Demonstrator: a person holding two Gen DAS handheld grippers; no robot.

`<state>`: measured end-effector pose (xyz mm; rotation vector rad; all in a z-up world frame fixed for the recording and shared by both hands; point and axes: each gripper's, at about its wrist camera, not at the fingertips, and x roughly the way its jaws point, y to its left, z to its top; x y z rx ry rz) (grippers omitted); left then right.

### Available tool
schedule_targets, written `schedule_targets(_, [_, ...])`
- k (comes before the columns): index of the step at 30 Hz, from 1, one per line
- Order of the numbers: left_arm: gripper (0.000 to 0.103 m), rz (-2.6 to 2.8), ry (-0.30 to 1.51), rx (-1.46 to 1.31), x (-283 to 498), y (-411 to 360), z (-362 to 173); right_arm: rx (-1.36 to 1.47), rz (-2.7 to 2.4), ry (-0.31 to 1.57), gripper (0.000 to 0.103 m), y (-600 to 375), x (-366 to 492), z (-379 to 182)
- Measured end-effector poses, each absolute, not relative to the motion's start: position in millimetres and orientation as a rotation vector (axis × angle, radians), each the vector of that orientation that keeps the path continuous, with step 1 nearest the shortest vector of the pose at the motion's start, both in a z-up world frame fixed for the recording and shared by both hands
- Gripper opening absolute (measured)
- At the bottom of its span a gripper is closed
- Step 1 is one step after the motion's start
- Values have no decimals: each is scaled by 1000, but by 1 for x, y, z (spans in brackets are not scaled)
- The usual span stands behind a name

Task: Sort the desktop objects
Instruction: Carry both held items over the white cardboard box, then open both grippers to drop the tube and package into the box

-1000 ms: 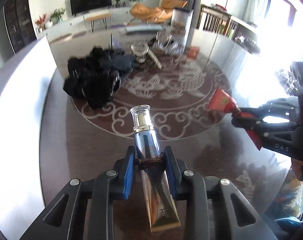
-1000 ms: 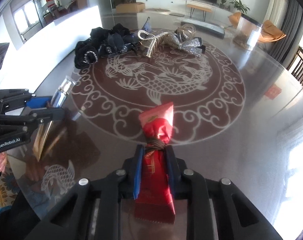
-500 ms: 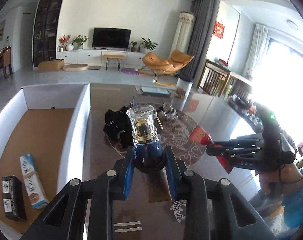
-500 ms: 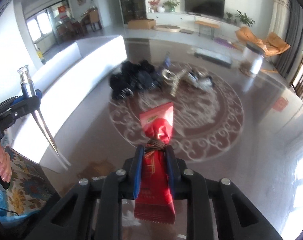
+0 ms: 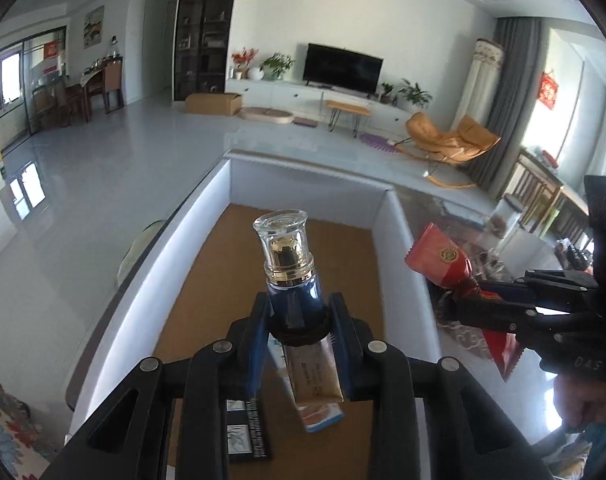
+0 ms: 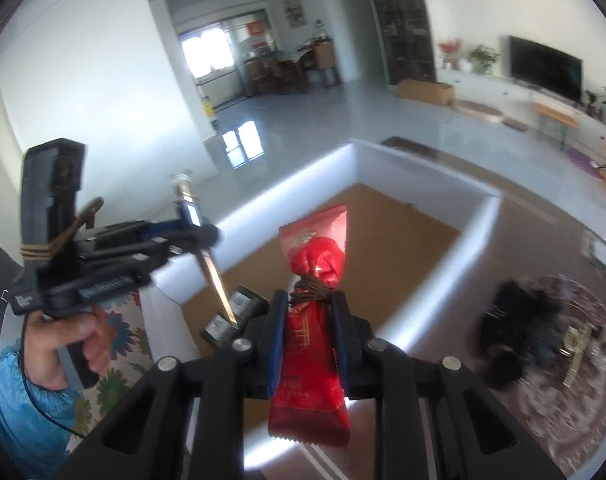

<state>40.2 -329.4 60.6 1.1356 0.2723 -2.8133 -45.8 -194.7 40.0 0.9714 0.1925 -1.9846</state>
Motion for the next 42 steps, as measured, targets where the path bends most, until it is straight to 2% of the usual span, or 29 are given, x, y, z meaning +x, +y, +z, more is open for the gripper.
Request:
schedule_targets(5, [29,-2673,298,1331,2,-354,4,1095,-2012,300,23,-255,-74,-14])
schedule_targets(8, [35,-2575,280,1484,-17,-353,-26,1205,-2017,303,29,-265,-89,-40])
schedule_targets(9, [41,-2547,267,1527,-22,-353,-33,1221,-2020,293,43,-265,-92,-45])
schedule_targets(10, [46,-2531,248,1549,-28,-348,-39,1221,-2028,274,63,-265,-94,-46])
schedule_targets(12, [77,-2509,198,1551,-34,-343,-44,1183,-2041,237,79,-259,-93,-41])
schedule_targets(17, [79,-2556,85,1403,-26,-319,-19,1057,-2104,153,82,-217,-77,-15])
schedule_targets(21, [80,-2695,15,1262,-4,-268,22,953,-2276,153,99,-139,-63,-11])
schedule_targets(22, [81,-2753,2,1237,4,-248,32,945,-2331,175,100,-116,-59,-17])
schedule_targets(24, [92,-2867,-18,1201,20,-208,48,964,-2464,256,100,-67,-53,-39])
schedule_targets(27, [103,-3048,-18,1170,40,-140,62,1113,-2615,393,100,5,-52,-87])
schedule_targets(32, [103,-3162,127,1398,33,-41,20,1338,-2643,309,100,85,-58,-133])
schedule_targets(37, [103,-3034,-57,1507,-24,5,-64,1354,-2642,177,100,112,-68,-133])
schedule_targets(42, [103,-2925,-128,1482,-64,2,-110,1349,-2629,158,103,105,-87,-136])
